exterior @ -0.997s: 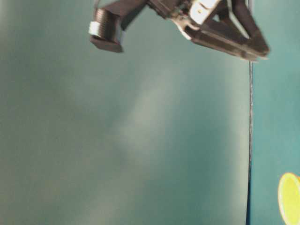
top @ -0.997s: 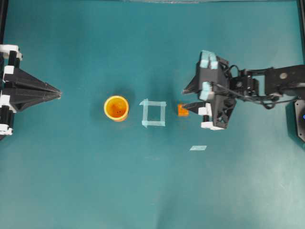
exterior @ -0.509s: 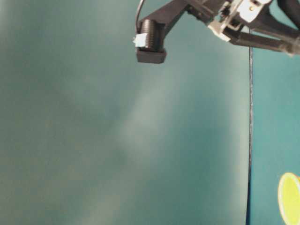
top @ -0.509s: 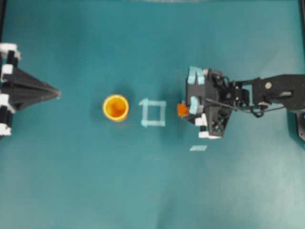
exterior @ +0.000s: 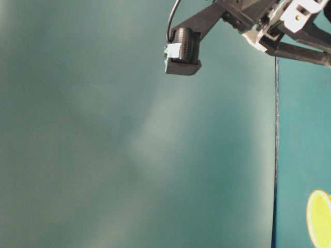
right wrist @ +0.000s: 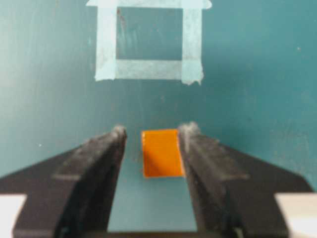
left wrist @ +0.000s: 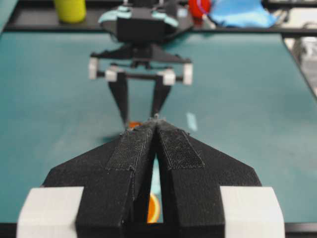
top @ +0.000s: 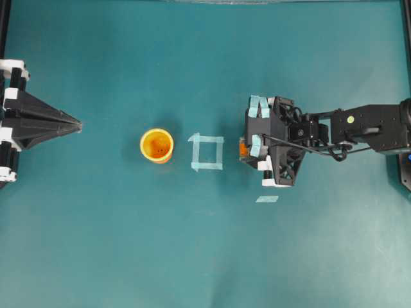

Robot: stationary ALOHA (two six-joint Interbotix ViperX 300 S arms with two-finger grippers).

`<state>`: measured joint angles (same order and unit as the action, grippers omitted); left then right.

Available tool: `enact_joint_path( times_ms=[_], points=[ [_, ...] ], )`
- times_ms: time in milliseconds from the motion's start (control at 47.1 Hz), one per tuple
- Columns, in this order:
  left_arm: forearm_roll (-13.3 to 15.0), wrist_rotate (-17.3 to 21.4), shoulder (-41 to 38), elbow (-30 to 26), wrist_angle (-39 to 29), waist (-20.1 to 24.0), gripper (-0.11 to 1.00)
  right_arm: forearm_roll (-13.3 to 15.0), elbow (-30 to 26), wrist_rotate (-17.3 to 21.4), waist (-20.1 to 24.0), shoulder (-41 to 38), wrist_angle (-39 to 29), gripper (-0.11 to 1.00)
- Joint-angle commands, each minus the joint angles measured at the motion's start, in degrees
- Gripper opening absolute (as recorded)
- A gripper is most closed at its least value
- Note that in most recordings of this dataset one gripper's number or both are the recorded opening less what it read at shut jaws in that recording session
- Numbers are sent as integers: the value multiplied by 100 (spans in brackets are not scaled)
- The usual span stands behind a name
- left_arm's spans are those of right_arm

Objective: Move the block backward with right arm.
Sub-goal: 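Lower the right gripper around the orange cube and close on it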

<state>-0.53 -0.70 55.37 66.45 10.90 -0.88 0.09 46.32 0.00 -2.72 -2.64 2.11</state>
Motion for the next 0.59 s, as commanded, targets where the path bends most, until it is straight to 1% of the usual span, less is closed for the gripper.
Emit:
enact_joint_path(
  times_ms=[0, 339, 573],
  points=[
    [-9, 0, -9, -176, 26, -9, 0, 9, -88, -9, -18, 35, 35, 55],
    [-9, 0, -18, -176, 18, -9, 0, 114, -88, -18, -158, 35, 35, 55],
    [-9, 0, -9, -176, 26, 0, 0, 114, -79, -18, -211, 35, 44, 55]
  ],
)
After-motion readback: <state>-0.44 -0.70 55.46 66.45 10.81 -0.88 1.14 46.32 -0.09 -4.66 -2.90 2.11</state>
